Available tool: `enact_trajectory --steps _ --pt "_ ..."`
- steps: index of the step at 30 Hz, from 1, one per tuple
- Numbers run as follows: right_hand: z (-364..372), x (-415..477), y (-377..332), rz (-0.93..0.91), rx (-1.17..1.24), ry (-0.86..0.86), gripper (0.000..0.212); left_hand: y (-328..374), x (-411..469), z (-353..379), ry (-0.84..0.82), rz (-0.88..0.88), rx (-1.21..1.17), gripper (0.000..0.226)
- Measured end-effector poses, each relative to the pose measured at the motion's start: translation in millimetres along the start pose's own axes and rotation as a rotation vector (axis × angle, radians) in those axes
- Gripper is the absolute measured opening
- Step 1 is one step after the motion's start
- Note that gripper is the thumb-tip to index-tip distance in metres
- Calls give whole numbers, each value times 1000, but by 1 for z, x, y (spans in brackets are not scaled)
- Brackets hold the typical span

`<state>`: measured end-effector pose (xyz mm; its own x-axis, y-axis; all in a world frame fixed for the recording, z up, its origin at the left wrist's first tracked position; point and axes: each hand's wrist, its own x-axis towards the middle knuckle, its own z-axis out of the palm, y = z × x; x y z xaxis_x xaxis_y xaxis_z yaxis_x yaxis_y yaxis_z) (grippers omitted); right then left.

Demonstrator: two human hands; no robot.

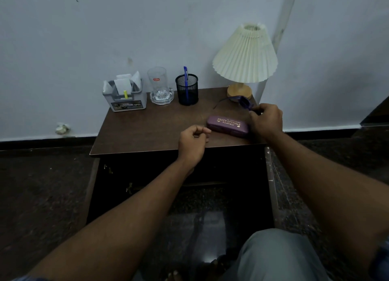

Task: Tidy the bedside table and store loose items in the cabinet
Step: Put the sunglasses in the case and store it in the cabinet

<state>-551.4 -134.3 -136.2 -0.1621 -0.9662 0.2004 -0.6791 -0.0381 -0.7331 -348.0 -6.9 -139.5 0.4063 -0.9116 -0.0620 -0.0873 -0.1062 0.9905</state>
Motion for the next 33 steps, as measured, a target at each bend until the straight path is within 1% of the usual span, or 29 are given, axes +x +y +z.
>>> enact_trajectory --steps 2,4,7,8,9,11,12,13,15,17,19,24,28,33 --pt "-3 -5 -13 -57 65 4 19 1 0 -15 34 -23 -3 29" --pt "-4 -13 -29 -95 154 -29 17 0 2 -32 79 -52 -17 28" --pt "0 -33 -54 -87 264 -157 15 2 8 -60 150 -56 -45 21" --pt "4 -40 -62 -70 311 -213 17 4 10 -69 162 -40 -46 18" --pt "11 -50 -70 -39 390 -275 22 6 12 -80 175 -14 -37 19" --pt "27 -75 -85 45 571 -408 37 8 15 -101 197 50 19 31" --pt "36 -88 -92 63 618 -452 41 8 14 -112 207 87 70 36" --pt "45 -100 -96 68 630 -478 43 8 14 -120 214 124 130 39" --pt "62 -119 -101 78 636 -517 41 5 11 -138 234 203 273 38" --pt "76 -132 -102 95 625 -542 35 -1 5 -151 254 287 407 30" --pt "86 -140 -101 94 619 -558 29 -7 1 -160 245 378 491 23" --pt "98 -145 -91 62 585 -593 25 -17 -1 -161 120 533 616 13" --pt "100 -145 -92 29 560 -618 22 -18 1 -146 5 604 752 16" --pt "95 -146 -94 8 594 -638 11 -18 2 -129 36 568 882 18"
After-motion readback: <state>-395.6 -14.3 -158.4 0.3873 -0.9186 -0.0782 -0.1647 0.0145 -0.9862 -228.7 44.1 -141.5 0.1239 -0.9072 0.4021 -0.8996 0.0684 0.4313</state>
